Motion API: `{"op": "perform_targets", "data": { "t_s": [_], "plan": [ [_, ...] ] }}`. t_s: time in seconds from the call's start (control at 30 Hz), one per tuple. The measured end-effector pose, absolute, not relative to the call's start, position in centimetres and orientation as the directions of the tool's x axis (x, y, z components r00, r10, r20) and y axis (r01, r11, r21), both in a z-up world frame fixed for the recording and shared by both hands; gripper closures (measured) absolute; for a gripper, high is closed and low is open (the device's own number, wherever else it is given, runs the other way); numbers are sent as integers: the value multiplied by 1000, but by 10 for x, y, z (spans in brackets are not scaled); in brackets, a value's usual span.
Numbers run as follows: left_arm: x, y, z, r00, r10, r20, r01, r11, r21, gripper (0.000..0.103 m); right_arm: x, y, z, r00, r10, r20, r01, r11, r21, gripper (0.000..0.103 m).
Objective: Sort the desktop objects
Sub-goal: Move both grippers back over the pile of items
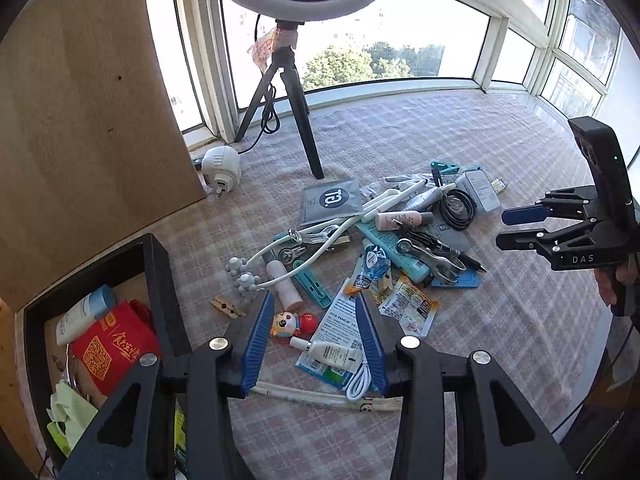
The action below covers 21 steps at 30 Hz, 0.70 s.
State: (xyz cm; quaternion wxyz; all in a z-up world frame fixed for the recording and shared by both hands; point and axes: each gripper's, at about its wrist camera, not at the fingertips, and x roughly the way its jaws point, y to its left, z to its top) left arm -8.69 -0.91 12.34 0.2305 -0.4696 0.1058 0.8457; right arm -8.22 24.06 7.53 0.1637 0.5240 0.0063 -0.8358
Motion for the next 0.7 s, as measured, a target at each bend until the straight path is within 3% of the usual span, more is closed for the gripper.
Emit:
{"op": "perform_targets", "data": {
  "t_s": [0.37, 0.7],
  "plan": [
    [-80, 66, 81, -281, 416, -865, -569, -798, -199, 68, -104, 234, 31, -285, -251, -925, 348, -926, 144, 62],
    [-94, 123, 58, -197, 405, -893, -532, -809, -249, 65, -98, 246, 22, -275, -271, -923, 388, -909, 151, 62]
  ]
}}
